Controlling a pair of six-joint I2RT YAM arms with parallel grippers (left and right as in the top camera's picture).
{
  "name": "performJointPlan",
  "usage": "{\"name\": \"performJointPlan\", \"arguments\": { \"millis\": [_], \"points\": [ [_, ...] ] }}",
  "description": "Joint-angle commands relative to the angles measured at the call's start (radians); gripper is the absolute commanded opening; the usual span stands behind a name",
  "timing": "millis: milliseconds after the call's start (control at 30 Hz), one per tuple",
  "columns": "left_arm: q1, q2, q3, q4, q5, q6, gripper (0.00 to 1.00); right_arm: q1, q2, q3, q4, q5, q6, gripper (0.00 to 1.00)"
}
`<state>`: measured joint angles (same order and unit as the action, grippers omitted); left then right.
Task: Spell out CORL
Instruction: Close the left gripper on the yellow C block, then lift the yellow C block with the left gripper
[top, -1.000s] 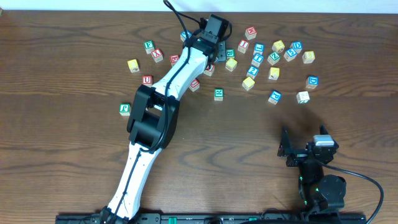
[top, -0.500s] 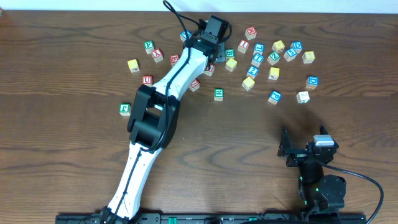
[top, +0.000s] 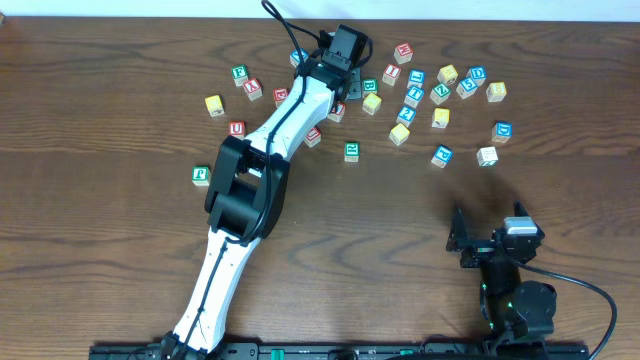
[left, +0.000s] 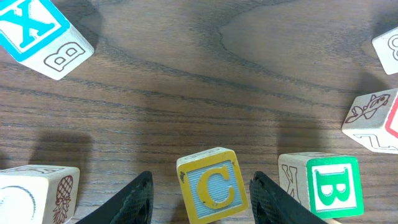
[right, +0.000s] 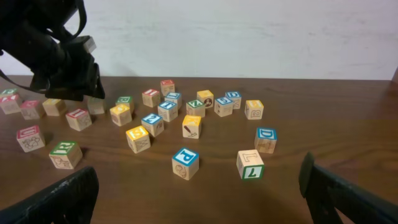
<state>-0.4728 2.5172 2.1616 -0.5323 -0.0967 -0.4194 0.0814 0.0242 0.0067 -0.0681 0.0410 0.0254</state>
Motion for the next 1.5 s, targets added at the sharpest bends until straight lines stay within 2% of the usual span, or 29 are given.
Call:
{"name": "performJointPlan", "arguments": {
  "millis": [0,1467],
  "points": [
    [0.006,0.025,0.019,-0.008,-0.021,-0.005,0.49,-0.005,-0.005,-0.001,-0.003,0.001,-0.004,0.99],
    [0.006,0.058,-0.002,0.028,-0.027,0.000,0.46,-0.005,-0.005,-0.001,-0.003,0.001,-0.004,0.99]
  ]
}}
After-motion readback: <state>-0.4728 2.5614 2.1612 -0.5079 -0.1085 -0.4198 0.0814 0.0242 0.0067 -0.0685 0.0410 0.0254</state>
